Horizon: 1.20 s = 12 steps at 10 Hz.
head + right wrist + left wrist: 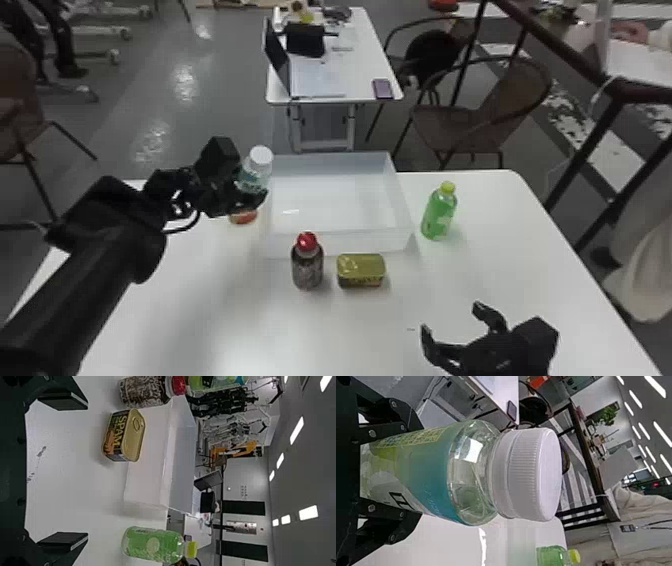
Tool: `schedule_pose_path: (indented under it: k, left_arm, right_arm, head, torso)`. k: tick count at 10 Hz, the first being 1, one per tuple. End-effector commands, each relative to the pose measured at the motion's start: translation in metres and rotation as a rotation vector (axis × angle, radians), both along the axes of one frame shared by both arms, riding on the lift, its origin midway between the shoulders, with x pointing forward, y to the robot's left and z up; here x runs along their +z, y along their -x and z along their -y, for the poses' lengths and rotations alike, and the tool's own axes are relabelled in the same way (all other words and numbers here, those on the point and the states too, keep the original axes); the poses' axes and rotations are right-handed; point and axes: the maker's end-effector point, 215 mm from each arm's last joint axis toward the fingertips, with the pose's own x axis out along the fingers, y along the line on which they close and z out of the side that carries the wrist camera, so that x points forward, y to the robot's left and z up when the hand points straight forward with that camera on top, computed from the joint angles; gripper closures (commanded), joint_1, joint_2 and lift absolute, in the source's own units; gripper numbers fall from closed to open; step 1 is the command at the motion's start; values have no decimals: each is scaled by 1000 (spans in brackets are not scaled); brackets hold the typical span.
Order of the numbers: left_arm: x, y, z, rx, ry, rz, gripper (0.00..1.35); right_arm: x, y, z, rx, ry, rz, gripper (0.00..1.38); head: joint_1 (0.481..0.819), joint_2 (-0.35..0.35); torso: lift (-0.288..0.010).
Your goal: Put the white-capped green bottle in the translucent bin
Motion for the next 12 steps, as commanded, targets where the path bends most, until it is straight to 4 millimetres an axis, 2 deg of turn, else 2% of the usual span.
schedule_pose_path:
  k: [1,4,6,7,8,9,11,12]
  left_arm:
    - [-5,-1,4,-51,-110,4,825]
    - [4,-10,7,-133,-281,55,823]
    - [20,-15,18,-235,-410,135,822]
    - [29,-19,29,-283,-470,186,627]
    - [40,-21,42,-317,-491,239,323]
    - [46,-24,45,-322,-513,263,53]
    - [57,-24,52,-317,-568,320,157]
    - [67,-24,47,-262,-517,342,170]
  right_arm:
    - [-1,-8,-6,9,-8,1,134]
    - [-3,-11,-13,19,-16,0,134]
    - [-2,-12,-14,19,-21,4,134]
    - [-1,-13,-14,18,-25,7,134]
    - [0,-13,-14,19,-29,9,134]
    - [0,-12,-15,21,-31,7,134]
    - [-1,-6,-13,16,-35,3,134]
    - [-1,-4,-13,16,-34,3,134]
  head:
    - [695,-27]
    - [695,-24]
    - [695,-20]
    - [695,-24]
    - [695,-32]
    - [695,-38]
    - [695,-55]
    - [695,-59]
  torso:
    - [-29]
    - [-29]
    - [-29]
    - [-29]
    - [-29]
    - [-29]
    - [-29]
    - [-29]
